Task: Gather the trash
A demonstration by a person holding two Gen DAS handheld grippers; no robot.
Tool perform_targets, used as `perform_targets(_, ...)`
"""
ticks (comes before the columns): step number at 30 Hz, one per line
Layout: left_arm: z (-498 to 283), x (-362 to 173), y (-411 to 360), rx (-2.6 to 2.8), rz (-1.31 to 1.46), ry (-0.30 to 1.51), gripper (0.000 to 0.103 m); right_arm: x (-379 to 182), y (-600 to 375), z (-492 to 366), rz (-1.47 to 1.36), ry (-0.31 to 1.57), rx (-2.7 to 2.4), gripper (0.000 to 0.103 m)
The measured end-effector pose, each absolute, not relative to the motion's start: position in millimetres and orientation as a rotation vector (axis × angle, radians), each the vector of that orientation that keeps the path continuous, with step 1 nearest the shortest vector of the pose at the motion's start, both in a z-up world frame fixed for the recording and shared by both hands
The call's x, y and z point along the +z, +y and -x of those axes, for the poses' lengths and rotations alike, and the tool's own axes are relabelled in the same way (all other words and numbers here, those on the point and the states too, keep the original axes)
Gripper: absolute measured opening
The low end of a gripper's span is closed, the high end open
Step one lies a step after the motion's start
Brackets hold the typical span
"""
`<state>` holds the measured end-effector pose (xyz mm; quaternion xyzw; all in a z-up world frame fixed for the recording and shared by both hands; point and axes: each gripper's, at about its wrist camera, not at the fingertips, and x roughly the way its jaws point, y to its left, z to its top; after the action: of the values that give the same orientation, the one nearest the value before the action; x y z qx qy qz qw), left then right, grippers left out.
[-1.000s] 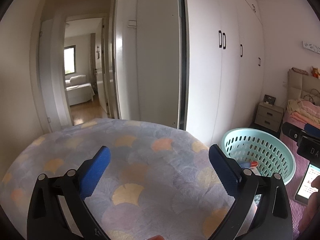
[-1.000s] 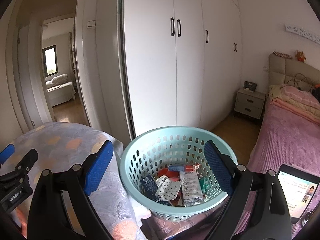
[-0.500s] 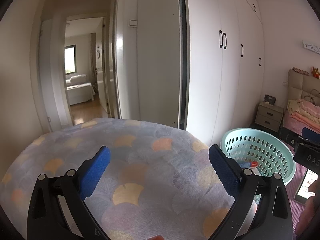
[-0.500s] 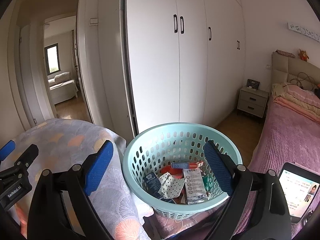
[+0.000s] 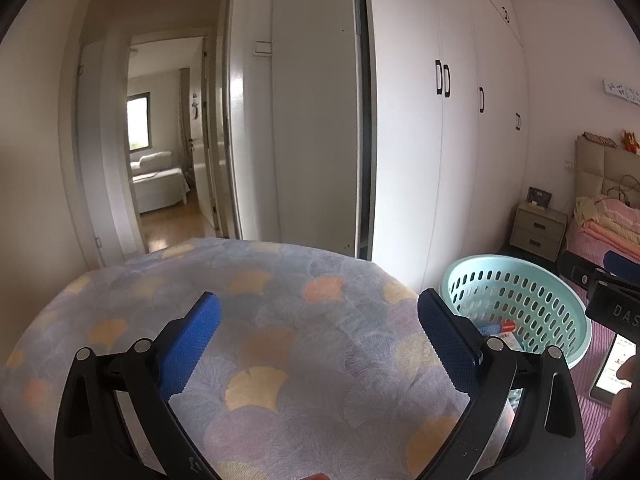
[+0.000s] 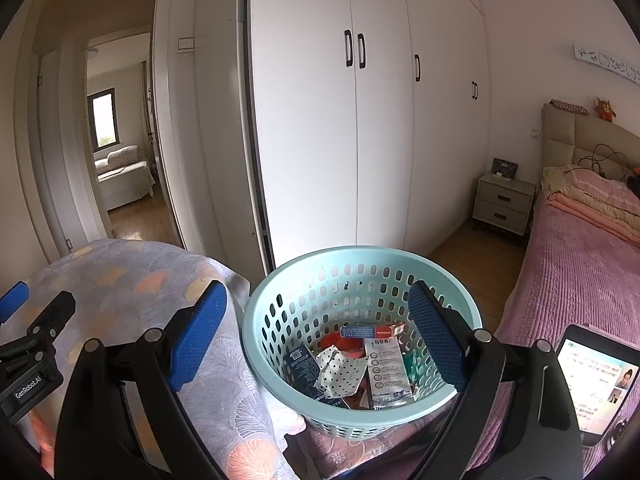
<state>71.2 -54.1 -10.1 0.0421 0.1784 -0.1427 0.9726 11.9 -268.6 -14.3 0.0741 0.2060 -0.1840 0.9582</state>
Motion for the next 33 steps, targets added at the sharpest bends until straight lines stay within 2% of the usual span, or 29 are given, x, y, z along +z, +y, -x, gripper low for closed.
perform_targets(21,-67.7,-1.9,-63.6,-0.265,-0.102,0.347,0.095,-4.5,-270.2,-11.9,-0.156,0.407,-0.371,0.088)
perform_targets(33,-63.3,24.1,-63.3,-0.303,-0.073,0.374,0.095,14.8,-271.2,-12.4,-0.162,0.376,-0.36,0.088)
